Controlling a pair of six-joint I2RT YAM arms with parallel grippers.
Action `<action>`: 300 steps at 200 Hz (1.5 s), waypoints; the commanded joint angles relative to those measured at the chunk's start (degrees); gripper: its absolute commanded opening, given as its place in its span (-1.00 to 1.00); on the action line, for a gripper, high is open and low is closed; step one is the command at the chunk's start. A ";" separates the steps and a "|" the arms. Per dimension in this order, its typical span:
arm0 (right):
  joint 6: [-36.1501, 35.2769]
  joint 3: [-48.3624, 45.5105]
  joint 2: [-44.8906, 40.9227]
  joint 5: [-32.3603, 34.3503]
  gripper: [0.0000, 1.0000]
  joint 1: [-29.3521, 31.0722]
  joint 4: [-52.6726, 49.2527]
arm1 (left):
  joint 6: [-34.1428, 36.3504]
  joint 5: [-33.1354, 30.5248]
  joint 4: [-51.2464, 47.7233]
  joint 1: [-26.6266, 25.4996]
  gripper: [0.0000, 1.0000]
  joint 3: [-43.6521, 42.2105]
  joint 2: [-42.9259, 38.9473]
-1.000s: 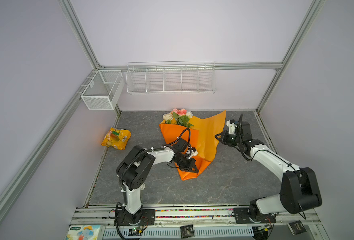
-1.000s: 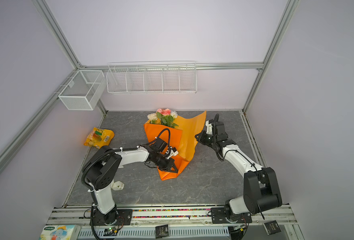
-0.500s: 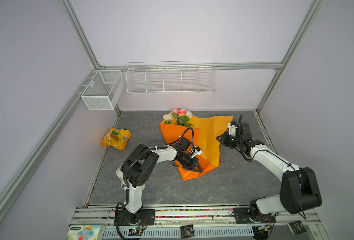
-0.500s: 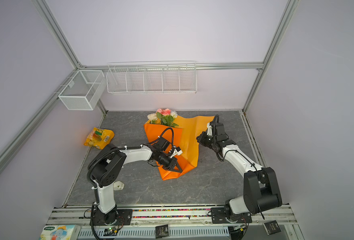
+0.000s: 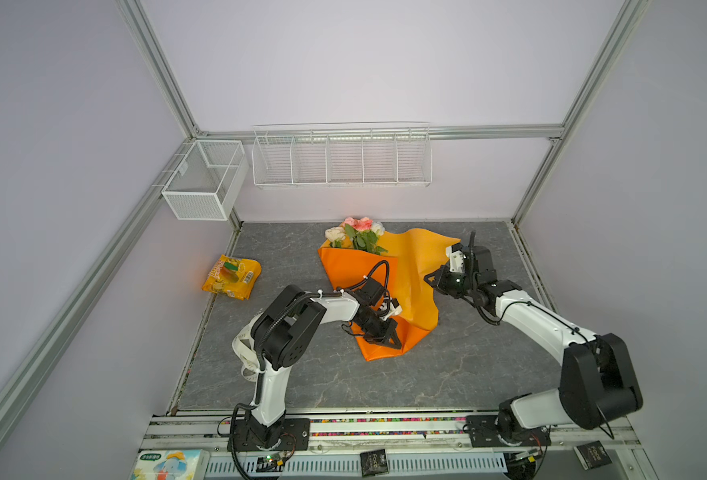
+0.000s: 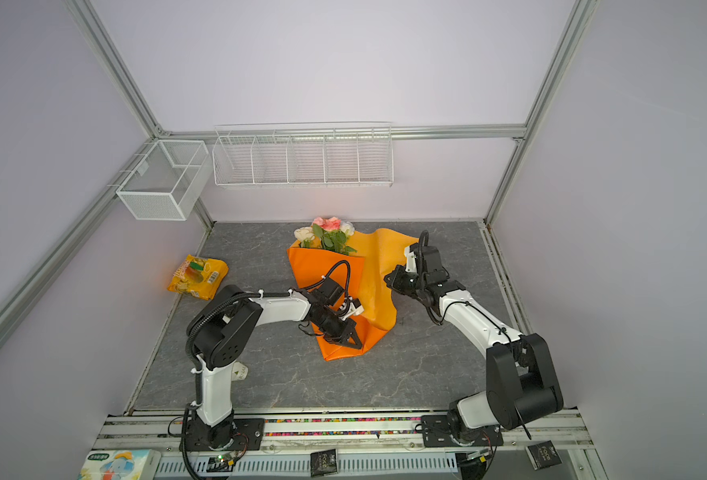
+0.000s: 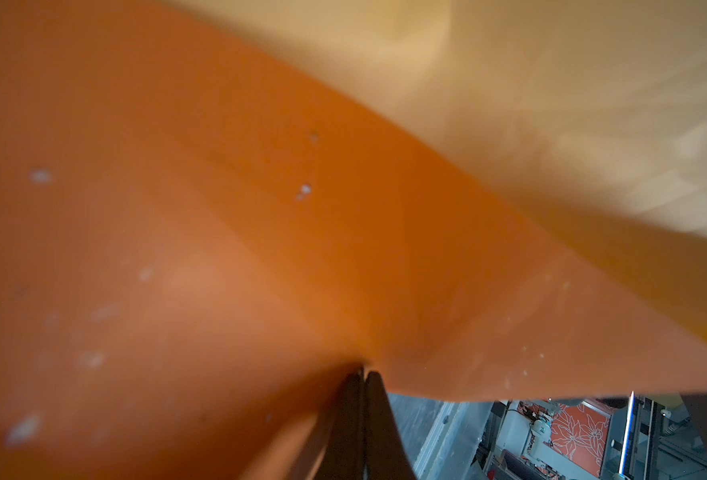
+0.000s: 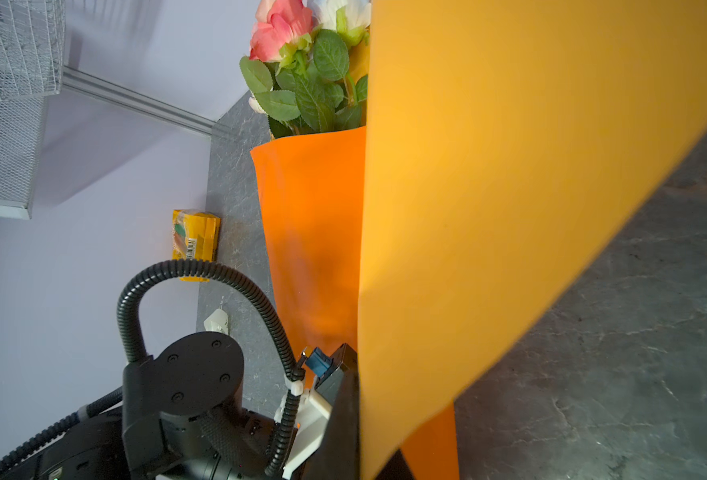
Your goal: Tie the bouquet of fake flowers
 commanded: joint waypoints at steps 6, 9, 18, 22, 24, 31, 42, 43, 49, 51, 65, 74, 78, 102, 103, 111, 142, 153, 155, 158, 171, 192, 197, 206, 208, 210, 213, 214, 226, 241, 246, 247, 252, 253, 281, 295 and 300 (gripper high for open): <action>1.28 1.32 -0.69 -0.71 -0.87 1.74 2.04 | -1.33 -7.68 2.57 -0.06 -1.00 -3.47 -2.92; 1.42 1.42 -0.71 -0.73 -0.87 1.93 2.08 | -1.77 -7.78 3.37 0.01 -1.00 -3.93 -3.71; 1.86 1.69 -0.76 -0.82 -0.87 2.39 2.60 | -3.09 -7.98 5.88 0.15 -1.00 -5.21 -5.77; 2.18 1.74 -0.72 -0.89 -0.87 2.52 2.86 | -3.72 -7.91 6.98 0.26 -1.00 -5.67 -6.65; 2.36 1.78 -0.74 -0.90 -0.87 2.61 2.96 | -4.02 -7.97 7.57 0.35 -1.00 -5.90 -7.04; 3.08 1.95 -0.67 -1.16 -0.87 2.74 3.33 | -5.31 -7.98 9.28 0.59 -1.00 -6.58 -8.44; 4.13 2.45 -0.58 -1.10 -0.87 3.11 3.53 | -6.79 -7.04 12.14 1.18 -1.00 -7.70 -10.47; 4.12 2.52 -0.52 -1.05 -0.87 3.13 3.54 | -6.92 -6.99 12.40 1.26 -1.00 -7.79 -10.61; 4.29 2.71 -0.37 -0.73 -0.87 3.22 3.33 | -7.94 -6.77 14.18 1.69 -1.00 -8.62 -11.88; 4.36 2.85 -0.30 -0.62 -0.87 3.27 3.25 | -8.29 -6.71 14.76 1.87 -1.00 -8.95 -12.23; 4.58 3.80 0.40 0.46 -0.87 3.77 1.87 | -10.90 -5.28 19.11 3.57 -1.00 -11.17 -14.93; 4.64 4.33 0.93 0.43 -0.87 4.12 1.73 | -12.29 -4.39 20.92 4.91 -1.00 -12.48 -16.57; 4.82 4.48 1.23 0.33 -0.87 4.21 1.90 | -12.76 -4.30 21.37 5.61 -1.00 -12.97 -17.37; 5.10 6.45 2.84 1.07 -0.87 6.01 0.98 | -13.30 -3.70 19.98 9.12 -0.98 -14.16 -19.67; 5.09 6.53 2.91 1.18 -0.87 6.08 0.94 | -13.34 -3.69 19.97 9.23 -0.98 -14.23 -19.73; 5.10 7.31 3.64 1.66 -0.87 6.90 0.97 | -13.26 -3.62 19.90 9.98 -1.00 -14.78 -20.24; 3.83 12.77 8.09 4.81 -0.87 11.38 -2.48 | -17.68 -11.22 23.41 13.23 -1.00 -20.90 -27.19; 3.21 14.77 9.79 6.80 -0.87 13.42 -4.06 | -20.10 -11.82 26.40 15.38 -1.00 -23.69 -29.23; 3.06 15.18 10.19 7.10 -0.87 13.73 -4.44 | -20.71 -11.98 26.86 15.81 -0.99 -24.12 -29.49; 2.84 15.67 10.79 7.42 -0.87 14.23 -5.02 | -21.50 -12.21 27.49 16.48 -0.98 -24.92 -29.96; 1.20 18.86 13.25 8.76 -0.87 16.60 -7.39 | -22.87 -11.46 28.36 19.02 -0.95 -26.31 -30.71; -0.69 23.86 17.81 10.12 -0.87 19.66 -11.51 | -25.96 -9.65 31.38 22.47 -0.77 -28.52 -31.83; -1.38 25.00 19.13 10.08 -0.87 20.25 -12.41 | -27.25 -9.17 32.87 23.22 -0.74 -29.25 -32.22; -2.61 26.98 20.89 10.75 -0.87 21.32 -14.34 | -29.42 -8.38 34.73 24.59 -0.67 -30.08 -32.73; -2.71 27.44 21.23 10.97 -0.87 21.57 -14.73 | -29.81 -8.08 35.10 24.89 -0.67 -30.18 -32.83; -2.86 27.84 21.78 11.16 -0.87 21.80 -15.06 | -30.23 -7.86 35.48 25.20 -0.66 -30.27 -32.81; -3.07 28.46 22.37 11.43 -0.87 22.09 -15.62 | -30.84 -7.34 36.03 25.62 -0.65 -30.44 -32.88; -3.12 28.61 22.60 11.46 -0.87 22.21 -15.75 | -31.08 -7.18 36.21 25.74 -0.64 -30.45 -32.97; -3.74 30.25 24.87 11.02 -0.87 23.32 -15.97 | -33.49 -5.95 38.83 27.33 -0.46 -31.20 -33.52; -3.67 31.76 27.40 10.73 -0.87 24.52 -15.92 | -35.32 -4.90 41.45 28.50 -0.27 -31.34 -34.01; -3.56 32.20 28.20 10.63 -0.86 24.89 -15.88 | -35.41 -4.74 41.51 28.66 -0.16 -30.92 -33.90; -3.59 32.33 28.38 10.62 -0.87 24.88 -15.88 | -35.38 -4.69 41.50 28.67 -0.15 -30.87 -33.92; -3.53 32.85 29.22 10.61 -0.86 25.17 -16.03 | -35.36 -4.49 41.61 28.76 -0.11 -30.39 -33.72; -3.49 33.05 29.37 10.60 -0.86 25.19 -16.09 | -35.44 -4.39 41.68 28.76 -0.11 -30.30 -33.66; -2.16 35.98 33.89 8.21 -0.80 25.99 -14.32 | -39.47 -4.64 47.59 29.33 0.18 -30.43 -32.87; -1.36 36.42 35.44 7.06 -0.79 26.19 -11.53 | -41.11 -5.57 49.91 30.08 0.27 -31.03 -31.86; -1.02 36.82 36.00 7.16 -0.79 26.04 -11.05 | -41.91 -6.16 51.20 30.56 0.28 -31.63 -31.70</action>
